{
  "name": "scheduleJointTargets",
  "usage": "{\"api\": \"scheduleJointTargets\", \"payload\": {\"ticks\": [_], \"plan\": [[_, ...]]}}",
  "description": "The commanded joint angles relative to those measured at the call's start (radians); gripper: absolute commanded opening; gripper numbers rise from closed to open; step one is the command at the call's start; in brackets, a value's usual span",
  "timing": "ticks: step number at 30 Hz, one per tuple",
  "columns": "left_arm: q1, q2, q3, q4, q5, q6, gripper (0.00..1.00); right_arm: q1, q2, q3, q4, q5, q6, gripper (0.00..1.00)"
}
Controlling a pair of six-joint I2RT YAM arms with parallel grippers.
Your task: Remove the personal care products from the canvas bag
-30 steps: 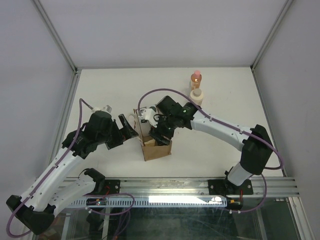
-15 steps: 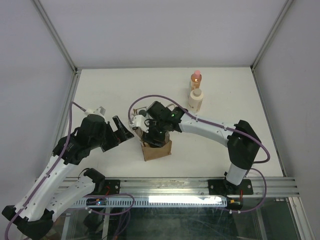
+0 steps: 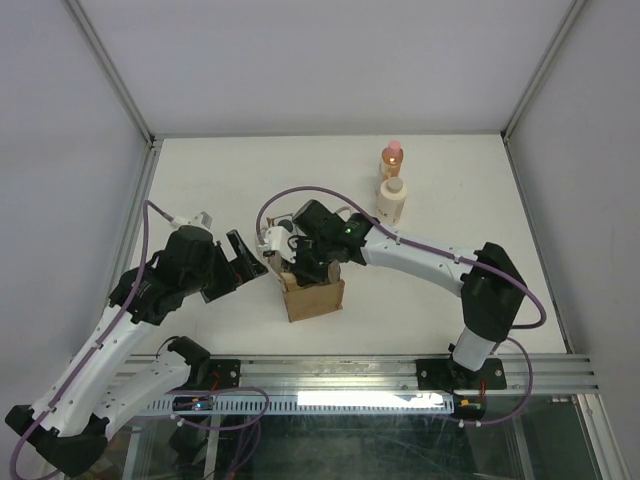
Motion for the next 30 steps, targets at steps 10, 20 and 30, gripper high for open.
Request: {"api": "scheduleJointTargets", "payload": {"ticks": [10,20,30], "plan": [[0.012,0.087,0.052,0.104,0.01,0.036,0.96,-0.11,-0.243,-0.09,0.323,-0.083,0.318,0.0],[0.012,0.135,0.092,0.116,-0.012,0.062,0.97,-0.199,-0.356,-0.082,0.387,-0.135,0.691,0.0],[0.012,0.129,0.139,0.119,-0.108,0.104,0.97,-0.333,-0.541,-0.002,0.222,-0.065,0.9,0.0]]}}
